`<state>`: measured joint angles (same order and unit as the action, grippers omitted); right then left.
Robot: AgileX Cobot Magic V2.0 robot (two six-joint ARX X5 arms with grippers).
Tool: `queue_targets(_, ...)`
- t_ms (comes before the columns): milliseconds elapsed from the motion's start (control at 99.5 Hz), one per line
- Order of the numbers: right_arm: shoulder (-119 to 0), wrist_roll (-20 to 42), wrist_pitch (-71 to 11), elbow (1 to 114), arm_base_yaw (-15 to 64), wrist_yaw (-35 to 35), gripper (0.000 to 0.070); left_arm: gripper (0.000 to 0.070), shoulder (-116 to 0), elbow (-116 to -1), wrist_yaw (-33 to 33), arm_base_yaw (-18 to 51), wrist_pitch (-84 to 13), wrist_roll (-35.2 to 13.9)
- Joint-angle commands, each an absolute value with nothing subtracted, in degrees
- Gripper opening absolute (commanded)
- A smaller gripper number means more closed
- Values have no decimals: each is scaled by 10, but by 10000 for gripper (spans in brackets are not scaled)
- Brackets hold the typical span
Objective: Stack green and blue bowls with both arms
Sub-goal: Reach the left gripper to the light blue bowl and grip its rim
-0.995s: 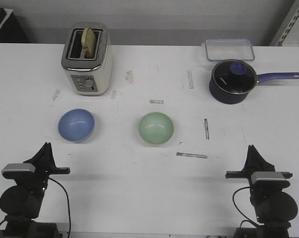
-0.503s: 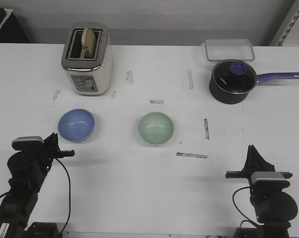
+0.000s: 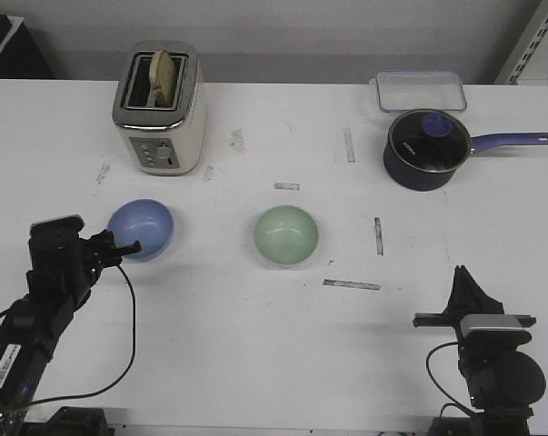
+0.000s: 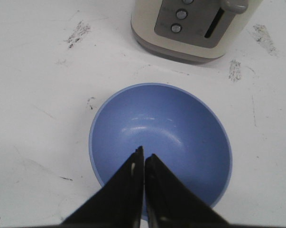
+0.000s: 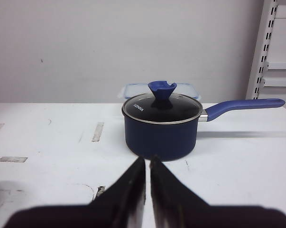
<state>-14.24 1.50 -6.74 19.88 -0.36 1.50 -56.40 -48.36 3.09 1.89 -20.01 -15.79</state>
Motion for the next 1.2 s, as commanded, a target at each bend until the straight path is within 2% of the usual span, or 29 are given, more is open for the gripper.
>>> queue_targets(0, -142, 21, -60, 201, -2, 15, 13, 2, -589, -510, 30, 18, -216, -187)
queue_targets(101, -142, 21, -60, 201, -2, 15, 13, 2, -628, -549, 15, 15, -255, -189)
queue_targets(111, -142, 21, -60, 201, -2, 15, 13, 2, -647, -568, -4, 10, -271, -189)
queue_targets(251, -142, 21, -60, 201, -2, 15, 13, 3, -706, -626, -84, -8, -321, -188)
queue_targets(312, -142, 21, -60, 201, -2, 15, 13, 24, -732, -649, -113, -17, -340, -189)
queue_targets(442, -142, 21, -60, 201, -2, 15, 13, 260, -785, -700, -126, -36, -386, -186)
queue_targets(493, -142, 21, -60, 201, -2, 15, 13, 299, -803, -717, -125, -42, -398, -185)
queue_targets(593, -142, 21, -60, 201, -2, 15, 13, 309, -829, -738, -125, -53, -406, -185)
queue_targets(694, -142, 21, -60, 201, -2, 15, 13, 485, -844, -744, -115, -62, -406, -182)
queue_targets(724, -142, 21, -60, 201, -2, 15, 13, 514, -848, -744, -111, -63, -406, -178)
queue_targets(975, -142, 21, -60, 201, -2, 15, 13, 519, -870, -744, -79, -66, -406, -142)
queue_targets(1186, -142, 21, -60, 201, -2, 15, 13, 518, -900, -744, -79, -71, -406, -116)
